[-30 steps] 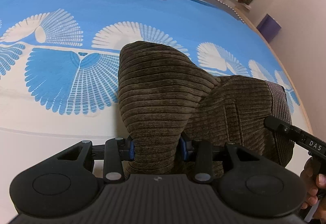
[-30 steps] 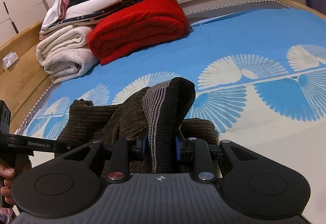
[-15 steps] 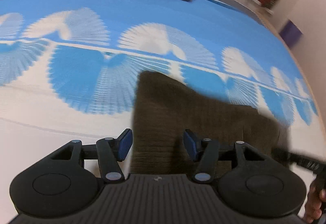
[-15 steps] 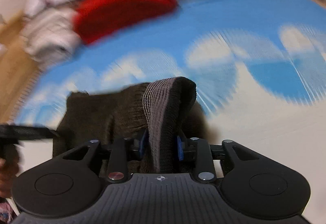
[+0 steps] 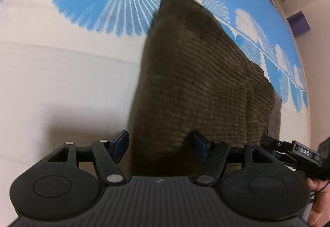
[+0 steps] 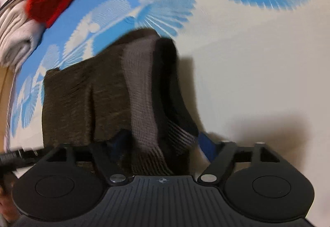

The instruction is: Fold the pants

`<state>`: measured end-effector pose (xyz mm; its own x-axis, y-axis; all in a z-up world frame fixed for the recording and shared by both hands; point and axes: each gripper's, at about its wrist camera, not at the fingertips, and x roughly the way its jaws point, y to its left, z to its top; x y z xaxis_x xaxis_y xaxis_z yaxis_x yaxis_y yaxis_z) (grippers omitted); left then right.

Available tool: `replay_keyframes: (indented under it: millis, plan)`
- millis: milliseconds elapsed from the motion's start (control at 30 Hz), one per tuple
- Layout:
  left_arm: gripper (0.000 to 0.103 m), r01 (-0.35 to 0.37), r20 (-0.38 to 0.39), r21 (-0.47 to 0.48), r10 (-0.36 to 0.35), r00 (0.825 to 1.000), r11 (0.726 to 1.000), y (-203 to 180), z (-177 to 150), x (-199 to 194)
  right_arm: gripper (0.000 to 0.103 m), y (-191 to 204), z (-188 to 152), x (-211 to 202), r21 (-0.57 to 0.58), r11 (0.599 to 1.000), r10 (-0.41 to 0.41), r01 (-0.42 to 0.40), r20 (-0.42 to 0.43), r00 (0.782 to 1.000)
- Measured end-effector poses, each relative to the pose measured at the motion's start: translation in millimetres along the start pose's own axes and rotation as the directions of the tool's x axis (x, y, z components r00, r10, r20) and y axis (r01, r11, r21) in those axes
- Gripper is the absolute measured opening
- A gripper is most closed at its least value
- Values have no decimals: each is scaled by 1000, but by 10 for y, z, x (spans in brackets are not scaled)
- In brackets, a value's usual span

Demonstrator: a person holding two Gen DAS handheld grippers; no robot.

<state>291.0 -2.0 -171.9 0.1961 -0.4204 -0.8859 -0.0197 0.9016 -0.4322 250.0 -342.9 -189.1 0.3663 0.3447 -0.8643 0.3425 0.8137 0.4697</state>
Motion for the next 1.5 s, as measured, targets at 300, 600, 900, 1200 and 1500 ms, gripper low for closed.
replay_keyframes:
  millis: [300, 600, 900, 1200, 1500]
  plan:
    - [51, 26, 48, -11, -26, 999, 1000, -58, -4, 3, 61, 72, 4, 111, 15, 999, 35, -35, -16, 999]
    - [54, -106, 163, 158, 80, 983, 982, -350, -42, -187, 56, 300, 142, -13, -94, 992, -65, 82, 173, 983]
    - [62, -275, 225, 494, 184, 957, 825, -682, -389, -100, 66, 313, 153, -19, -143, 978, -124, 149, 169, 978]
    - [71, -414, 454, 448, 198, 869, 792, -854, -680, -652, 70, 567, -93, -466, -336, 887, -190, 318, 360, 913]
    - [92, -418, 634, 369, 104, 766, 830, -1195, -1514, -1381, 86, 862, -728, -1441, -423, 864, 39, 272, 595, 802]
